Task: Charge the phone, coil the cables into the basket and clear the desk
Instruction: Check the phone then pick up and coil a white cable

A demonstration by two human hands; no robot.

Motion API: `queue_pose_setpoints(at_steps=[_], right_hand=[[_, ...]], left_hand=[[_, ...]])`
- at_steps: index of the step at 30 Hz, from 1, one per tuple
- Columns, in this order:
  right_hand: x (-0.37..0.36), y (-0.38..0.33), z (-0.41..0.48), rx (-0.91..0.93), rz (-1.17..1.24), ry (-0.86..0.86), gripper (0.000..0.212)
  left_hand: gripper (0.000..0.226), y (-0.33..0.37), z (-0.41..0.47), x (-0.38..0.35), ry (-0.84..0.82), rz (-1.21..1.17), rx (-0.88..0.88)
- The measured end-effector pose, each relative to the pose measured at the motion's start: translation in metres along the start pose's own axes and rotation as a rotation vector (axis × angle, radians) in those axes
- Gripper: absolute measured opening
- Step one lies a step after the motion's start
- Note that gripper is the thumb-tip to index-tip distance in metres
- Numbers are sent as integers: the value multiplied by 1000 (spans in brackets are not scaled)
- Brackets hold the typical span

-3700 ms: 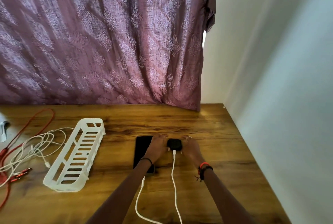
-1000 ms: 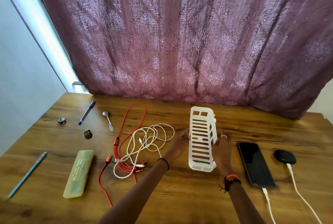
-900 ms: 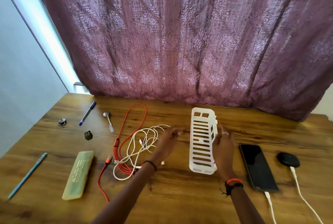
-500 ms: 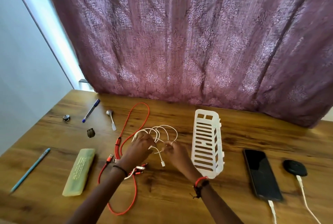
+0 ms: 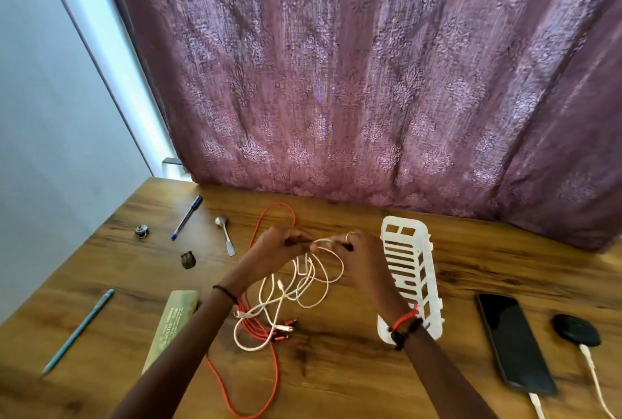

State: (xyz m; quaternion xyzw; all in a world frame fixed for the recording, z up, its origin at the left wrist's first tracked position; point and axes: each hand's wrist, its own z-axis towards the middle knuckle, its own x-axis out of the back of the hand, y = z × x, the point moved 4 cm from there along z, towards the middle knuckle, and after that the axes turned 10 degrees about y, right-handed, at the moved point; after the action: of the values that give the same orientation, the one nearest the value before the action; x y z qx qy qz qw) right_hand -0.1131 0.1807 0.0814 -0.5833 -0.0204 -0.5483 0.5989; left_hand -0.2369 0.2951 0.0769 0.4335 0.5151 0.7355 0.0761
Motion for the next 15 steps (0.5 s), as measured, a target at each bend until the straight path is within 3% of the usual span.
queue_pose_setpoints(at_steps=[3, 10, 15], right_hand=[[20, -18, 17, -36, 158, 49, 19], [50, -61, 51, -105, 514, 111, 7], [65, -85, 68, -112, 562, 208, 24]], left_hand=[[24, 22, 4, 13, -9, -191, -28], [24, 59, 23, 38, -37, -251, -139], [31, 78, 48, 79, 37, -293, -137]])
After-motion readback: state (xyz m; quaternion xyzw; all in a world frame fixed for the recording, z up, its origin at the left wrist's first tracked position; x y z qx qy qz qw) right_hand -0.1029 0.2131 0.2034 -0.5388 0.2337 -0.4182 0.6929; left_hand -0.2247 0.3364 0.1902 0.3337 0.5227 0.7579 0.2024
